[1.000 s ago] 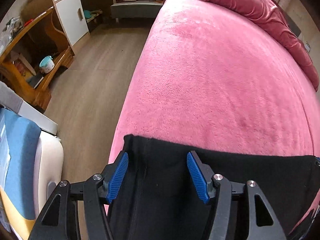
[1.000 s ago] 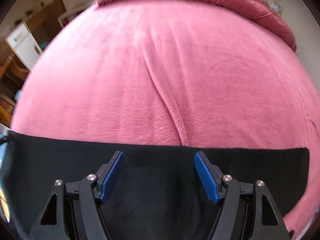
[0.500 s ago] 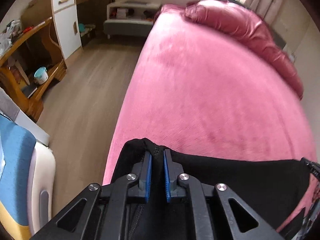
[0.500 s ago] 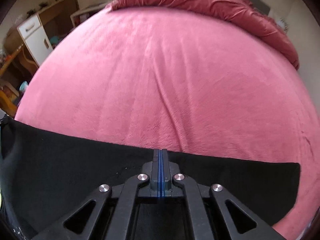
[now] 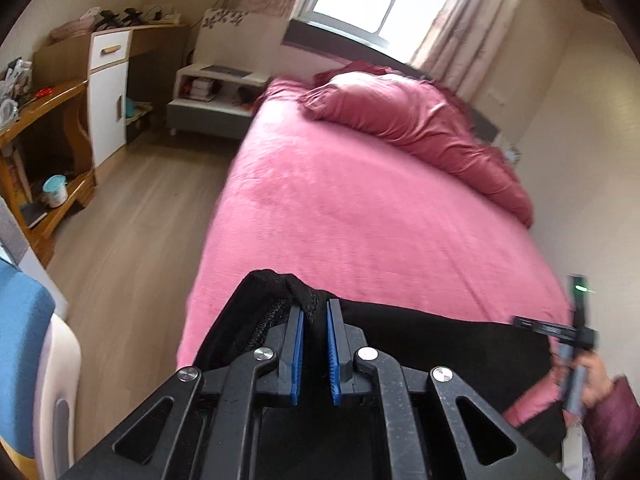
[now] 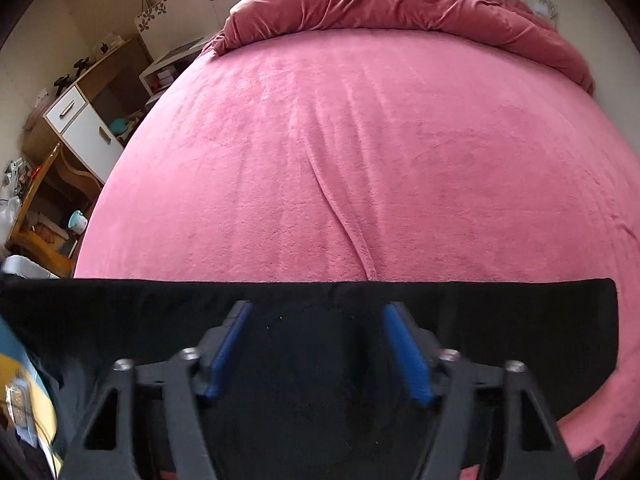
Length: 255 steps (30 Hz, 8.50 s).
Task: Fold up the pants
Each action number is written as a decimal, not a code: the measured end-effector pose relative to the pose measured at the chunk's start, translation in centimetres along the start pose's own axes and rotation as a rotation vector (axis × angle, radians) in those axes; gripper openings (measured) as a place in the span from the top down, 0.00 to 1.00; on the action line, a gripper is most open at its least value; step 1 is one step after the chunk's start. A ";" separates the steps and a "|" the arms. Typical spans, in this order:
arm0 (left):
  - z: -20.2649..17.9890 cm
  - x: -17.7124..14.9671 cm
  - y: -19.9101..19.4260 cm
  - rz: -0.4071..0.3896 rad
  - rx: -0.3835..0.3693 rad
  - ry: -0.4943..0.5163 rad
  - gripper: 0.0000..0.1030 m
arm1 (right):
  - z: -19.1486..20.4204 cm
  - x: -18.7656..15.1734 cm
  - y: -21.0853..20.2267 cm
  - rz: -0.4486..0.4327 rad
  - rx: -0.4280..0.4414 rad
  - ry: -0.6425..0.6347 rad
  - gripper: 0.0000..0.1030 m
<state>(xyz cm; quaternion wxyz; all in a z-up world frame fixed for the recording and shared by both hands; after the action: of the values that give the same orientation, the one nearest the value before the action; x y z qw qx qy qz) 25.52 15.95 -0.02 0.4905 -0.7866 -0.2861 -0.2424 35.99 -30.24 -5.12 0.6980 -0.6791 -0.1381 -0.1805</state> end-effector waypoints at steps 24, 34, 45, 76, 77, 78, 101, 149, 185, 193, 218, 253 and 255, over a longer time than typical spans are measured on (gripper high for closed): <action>-0.6 -0.8 -5.3 -0.050 -0.031 -0.001 0.91 | -1.1 -0.8 -2.4 -0.091 -0.049 -0.048 0.95; 0.8 -9.4 -10.8 -0.005 -0.071 -0.068 0.91 | -3.1 -13.1 -11.9 -0.206 0.001 -0.013 1.00; -0.1 -18.4 -10.0 0.111 -0.105 -0.123 0.91 | -2.6 -19.7 -8.0 -0.052 0.053 0.055 0.99; -0.2 -18.7 -11.0 0.113 -0.134 -0.030 0.91 | 10.6 -1.7 6.3 0.373 -0.236 -0.457 0.35; 0.1 -18.3 -11.0 0.106 -0.125 -0.034 0.91 | 10.5 -2.5 5.8 0.382 -0.239 -0.489 0.36; 0.3 -17.9 -11.0 0.098 -0.111 -0.036 0.91 | 10.2 -3.5 4.9 0.384 -0.236 -0.519 0.37; 4.1 -19.5 -7.8 0.170 0.099 -0.101 0.91 | -5.7 -25.5 -8.2 0.051 0.066 0.474 0.36; 7.4 -18.0 -8.7 0.184 0.083 -0.130 0.91 | -3.4 -33.1 -10.6 0.044 0.275 0.298 0.92; 8.4 -15.2 -13.9 0.042 -0.051 -0.396 0.90 | -8.5 -32.9 -16.4 -0.060 0.333 0.348 0.93; 10.9 -23.8 -10.1 0.293 0.069 -0.405 0.91 | -8.5 -38.4 -13.7 0.106 0.246 0.298 0.93; 8.0 -18.5 -15.1 0.101 0.272 -0.265 0.69 | -19.8 -39.8 -17.6 -0.045 0.184 0.601 0.60; -10.5 -23.0 -1.6 0.482 -0.074 0.193 0.69 | -33.8 -39.1 -15.0 -0.066 -0.145 0.902 0.89; -10.1 -22.5 -2.0 0.464 -0.061 0.197 0.69 | -33.6 -39.1 -15.0 -0.062 -0.144 0.893 0.86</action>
<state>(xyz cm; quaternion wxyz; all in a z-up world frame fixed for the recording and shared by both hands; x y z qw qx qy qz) 6.94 2.69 -9.53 0.5346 -0.8183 -0.0416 -0.2072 -7.43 -61.39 -10.10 0.6345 -0.5769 0.1693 -0.4857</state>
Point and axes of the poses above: each gripper's, at about its wrist camera, not at the fingertips, and y roughly the way its jaws point, z to its left, x to its top, the point moved 3 cm from there along y, roughly the way its jaws point, and after that the axes turned 5 degrees about -x, right-handed, at the moved point
